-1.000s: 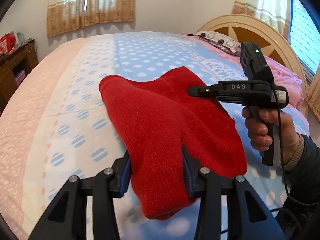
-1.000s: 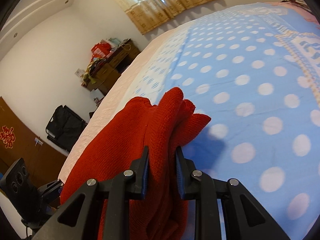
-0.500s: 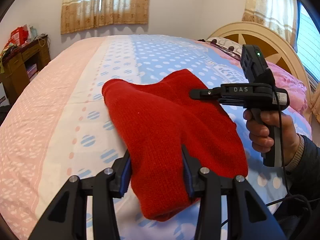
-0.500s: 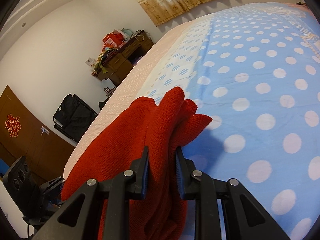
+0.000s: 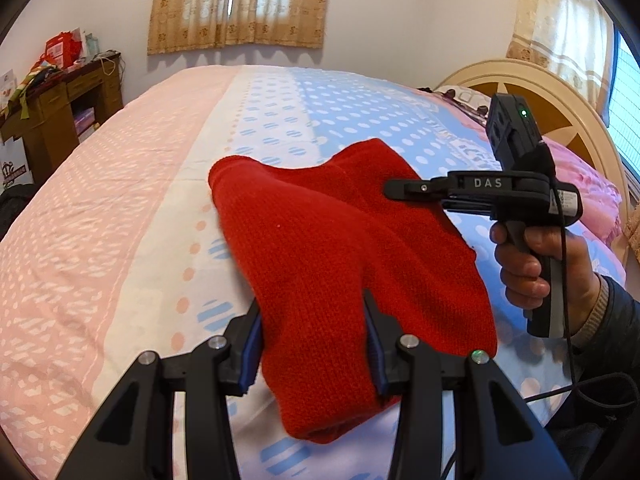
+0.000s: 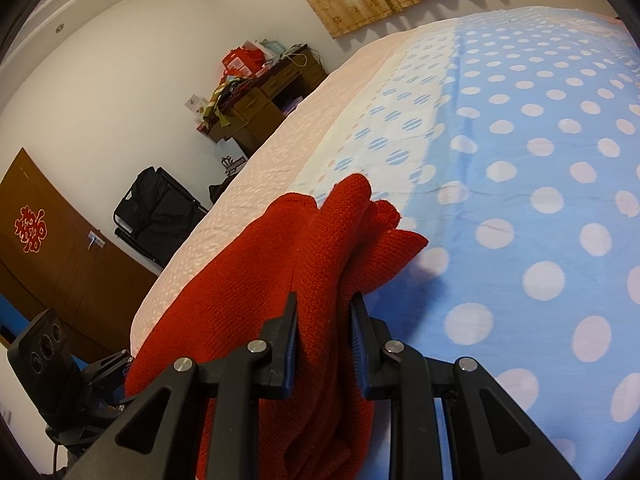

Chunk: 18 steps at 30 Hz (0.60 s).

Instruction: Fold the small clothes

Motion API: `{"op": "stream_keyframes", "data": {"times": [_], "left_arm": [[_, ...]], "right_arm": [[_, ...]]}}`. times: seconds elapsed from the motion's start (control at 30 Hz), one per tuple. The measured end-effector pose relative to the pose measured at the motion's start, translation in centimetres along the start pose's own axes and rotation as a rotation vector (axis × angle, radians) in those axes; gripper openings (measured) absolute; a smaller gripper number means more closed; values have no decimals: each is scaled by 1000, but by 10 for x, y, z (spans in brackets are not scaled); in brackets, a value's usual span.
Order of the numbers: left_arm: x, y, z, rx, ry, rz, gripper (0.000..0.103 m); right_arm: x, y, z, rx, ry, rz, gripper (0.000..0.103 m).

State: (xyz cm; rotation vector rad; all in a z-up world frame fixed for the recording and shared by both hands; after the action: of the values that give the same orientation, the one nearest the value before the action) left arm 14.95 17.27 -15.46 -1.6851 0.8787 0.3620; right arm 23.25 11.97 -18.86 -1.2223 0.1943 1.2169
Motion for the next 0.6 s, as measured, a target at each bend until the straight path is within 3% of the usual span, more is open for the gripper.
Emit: {"op": "stream_keyframes", "data": {"times": [0.6], "left_arm": [[-4, 25, 27, -65, 19, -7, 45]], "right_arm": [[20, 12, 12, -6, 5, 40, 23]]}}
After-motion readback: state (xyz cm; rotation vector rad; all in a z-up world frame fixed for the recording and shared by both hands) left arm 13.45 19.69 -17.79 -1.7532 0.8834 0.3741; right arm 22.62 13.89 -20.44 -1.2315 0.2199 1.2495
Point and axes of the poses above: each gripper's, at about its wrist camera, not at the fingertips, and x roughly the way its jaws point, z to its left, y to its underside, the point moved 7 cm from there along x, roughly the way its jaws point, and after that the axes turned 12 degrees about y, right-handed, at the moved point
